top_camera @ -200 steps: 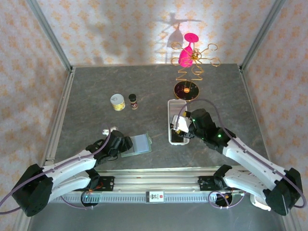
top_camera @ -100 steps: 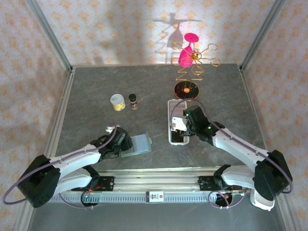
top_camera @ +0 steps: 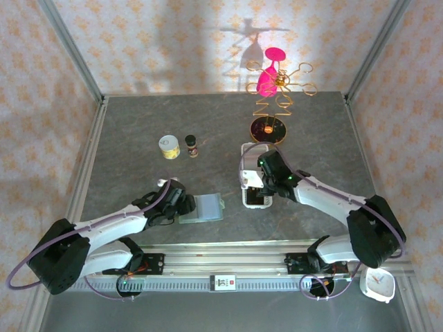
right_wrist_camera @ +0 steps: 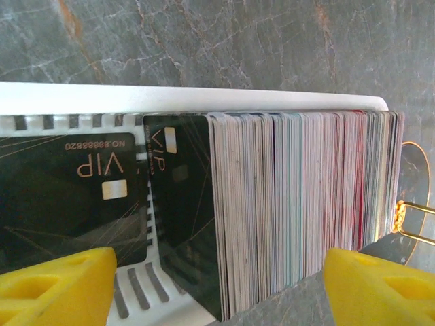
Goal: Put the credit cards into the card holder
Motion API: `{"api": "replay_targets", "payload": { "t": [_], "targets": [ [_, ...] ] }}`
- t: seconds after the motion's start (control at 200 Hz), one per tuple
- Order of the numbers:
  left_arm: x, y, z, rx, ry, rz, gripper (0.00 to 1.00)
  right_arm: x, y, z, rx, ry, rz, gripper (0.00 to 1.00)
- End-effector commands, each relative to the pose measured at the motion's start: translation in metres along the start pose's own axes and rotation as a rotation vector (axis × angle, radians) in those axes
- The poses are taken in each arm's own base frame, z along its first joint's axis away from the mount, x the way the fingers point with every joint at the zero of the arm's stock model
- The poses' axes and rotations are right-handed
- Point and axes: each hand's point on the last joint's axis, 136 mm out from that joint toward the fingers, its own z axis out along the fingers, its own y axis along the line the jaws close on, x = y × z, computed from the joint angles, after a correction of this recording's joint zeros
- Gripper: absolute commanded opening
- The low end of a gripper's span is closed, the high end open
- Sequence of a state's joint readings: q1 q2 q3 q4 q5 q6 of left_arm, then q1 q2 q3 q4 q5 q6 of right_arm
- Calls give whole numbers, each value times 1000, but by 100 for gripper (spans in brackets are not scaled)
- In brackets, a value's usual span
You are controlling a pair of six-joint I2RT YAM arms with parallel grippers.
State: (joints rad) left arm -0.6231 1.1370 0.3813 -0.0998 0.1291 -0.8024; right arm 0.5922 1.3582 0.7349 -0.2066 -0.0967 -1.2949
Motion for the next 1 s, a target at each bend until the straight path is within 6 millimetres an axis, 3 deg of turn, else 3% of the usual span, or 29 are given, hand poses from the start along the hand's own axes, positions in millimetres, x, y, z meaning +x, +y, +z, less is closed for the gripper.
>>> {"api": "replay_targets", "payload": {
  "t": [0.0,0.41,0.586,0.751,0.871,0.996],
  "targets": [
    [-12,-44,-3,178,-13,14,56,-8,-21,0,48,-17,-20,79],
    [-5,-50,0,188,22,37,57,-9,-25,19,61,-7,-48,80],
    [-11,-32,-8,106,-26,51,59,-9,-28,25,66,5,-62,76],
    [-9,-19,-14,68,-38,58,60,-8,-29,25,68,13,-74,65],
    [-6,-16,-15,63,-35,56,60,-7,-26,21,46,13,-77,50],
    [-5,-15,-15,65,-34,54,60,-5,-19,17,13,22,-82,44]
  ]
}}
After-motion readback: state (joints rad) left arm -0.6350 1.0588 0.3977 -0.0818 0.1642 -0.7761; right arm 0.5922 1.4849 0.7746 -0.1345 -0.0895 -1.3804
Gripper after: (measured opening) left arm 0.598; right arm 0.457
